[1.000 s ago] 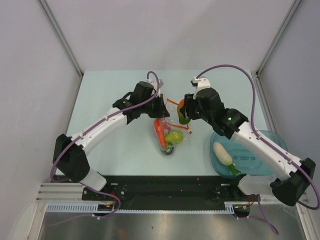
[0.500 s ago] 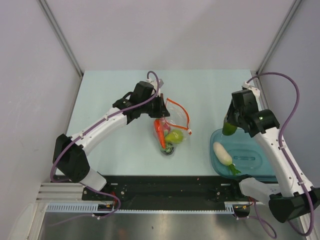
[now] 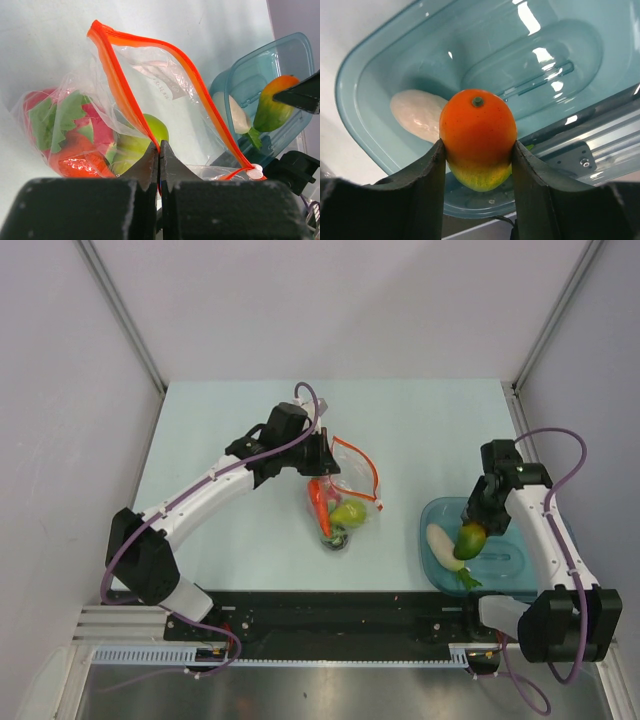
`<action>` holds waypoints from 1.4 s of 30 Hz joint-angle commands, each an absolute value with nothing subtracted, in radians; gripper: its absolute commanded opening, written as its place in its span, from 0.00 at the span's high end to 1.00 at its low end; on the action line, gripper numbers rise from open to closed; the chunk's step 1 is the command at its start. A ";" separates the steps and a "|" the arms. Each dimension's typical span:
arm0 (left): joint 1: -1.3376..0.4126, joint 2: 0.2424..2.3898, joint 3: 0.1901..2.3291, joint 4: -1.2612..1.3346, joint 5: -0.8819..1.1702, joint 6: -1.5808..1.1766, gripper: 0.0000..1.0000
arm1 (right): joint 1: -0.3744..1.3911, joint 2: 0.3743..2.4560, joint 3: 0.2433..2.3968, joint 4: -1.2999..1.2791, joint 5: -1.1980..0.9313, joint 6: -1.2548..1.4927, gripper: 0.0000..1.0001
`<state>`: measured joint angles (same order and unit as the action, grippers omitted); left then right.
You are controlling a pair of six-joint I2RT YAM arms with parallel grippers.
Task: Open the zip-top bag and remove the fake food
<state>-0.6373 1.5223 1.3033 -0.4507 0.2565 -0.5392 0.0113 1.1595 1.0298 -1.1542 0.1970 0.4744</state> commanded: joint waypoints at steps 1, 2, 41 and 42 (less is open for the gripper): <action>-0.643 1.503 1.298 -0.439 0.272 -0.509 1.00 | 0.008 1.161 1.011 -1.140 0.135 0.469 0.66; -0.643 1.496 1.296 -0.442 0.268 -0.508 1.00 | 0.009 1.160 1.002 -1.135 0.132 0.468 0.56; -0.643 1.407 1.255 -0.443 0.264 -0.518 1.00 | 0.660 1.571 1.440 -0.581 -0.163 0.489 0.65; -0.644 1.404 1.255 -0.443 0.262 -0.518 1.00 | 0.664 1.595 1.436 -0.580 -0.178 0.488 0.65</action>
